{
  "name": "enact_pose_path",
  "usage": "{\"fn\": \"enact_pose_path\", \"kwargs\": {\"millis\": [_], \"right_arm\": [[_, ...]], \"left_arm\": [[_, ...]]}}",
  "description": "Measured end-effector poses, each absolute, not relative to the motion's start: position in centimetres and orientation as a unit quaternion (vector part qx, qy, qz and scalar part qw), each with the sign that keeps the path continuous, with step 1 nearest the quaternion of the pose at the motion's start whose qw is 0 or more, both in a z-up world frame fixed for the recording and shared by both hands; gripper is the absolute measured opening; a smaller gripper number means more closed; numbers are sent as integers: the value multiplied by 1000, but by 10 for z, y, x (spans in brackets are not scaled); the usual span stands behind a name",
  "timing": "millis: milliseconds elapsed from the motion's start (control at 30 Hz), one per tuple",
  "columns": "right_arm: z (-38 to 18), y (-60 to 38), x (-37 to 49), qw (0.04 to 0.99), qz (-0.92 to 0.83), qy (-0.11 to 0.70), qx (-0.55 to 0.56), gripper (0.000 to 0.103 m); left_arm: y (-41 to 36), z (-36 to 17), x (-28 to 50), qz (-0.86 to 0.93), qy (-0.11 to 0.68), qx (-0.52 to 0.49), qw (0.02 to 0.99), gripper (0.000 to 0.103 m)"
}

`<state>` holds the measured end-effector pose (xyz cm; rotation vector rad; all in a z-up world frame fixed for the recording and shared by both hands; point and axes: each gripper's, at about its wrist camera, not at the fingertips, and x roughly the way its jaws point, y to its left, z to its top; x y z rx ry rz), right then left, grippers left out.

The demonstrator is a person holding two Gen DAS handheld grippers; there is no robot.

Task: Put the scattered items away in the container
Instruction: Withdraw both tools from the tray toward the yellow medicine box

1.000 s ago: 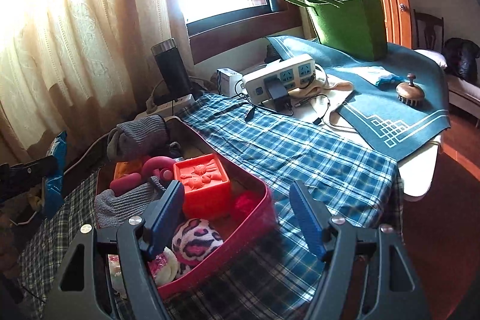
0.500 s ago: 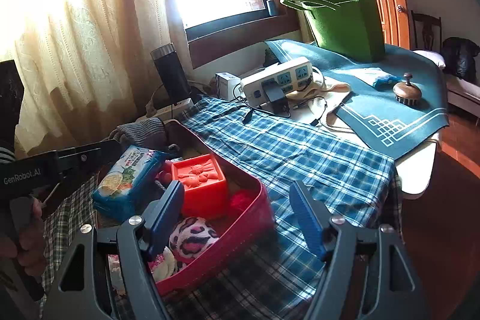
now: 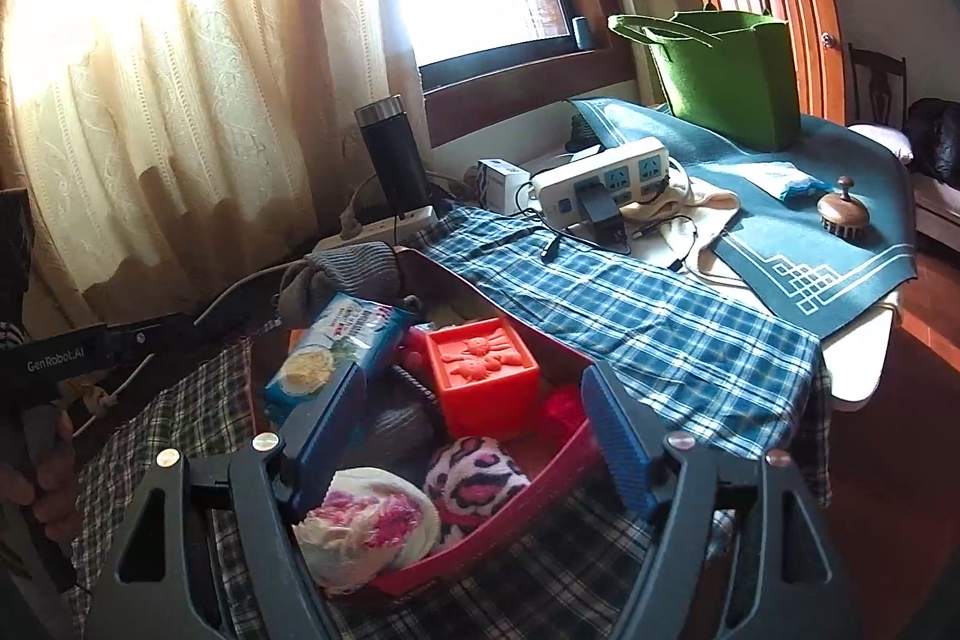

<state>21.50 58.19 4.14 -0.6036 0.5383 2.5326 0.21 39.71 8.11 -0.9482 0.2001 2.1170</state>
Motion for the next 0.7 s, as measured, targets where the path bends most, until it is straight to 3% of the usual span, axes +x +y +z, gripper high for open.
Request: {"fn": "enact_pose_path", "kwargs": {"millis": [167, 400, 500, 700], "right_arm": [[52, 553, 190, 199, 937, 186, -220, 79], [59, 498, 148, 135, 949, 163, -234, 80], [59, 474, 131, 110, 952, 151, -244, 81], [48, 426, 90, 60, 949, 126, -281, 81]], "left_arm": [[344, 77, -17, 858, 72, -381, 337, 72], [249, 73, -49, 885, 41, -390, 252, 73], [208, 67, -61, 892, 29, -397, 214, 83], [114, 49, -87, 902, -5, -413, 127, 83]]}}
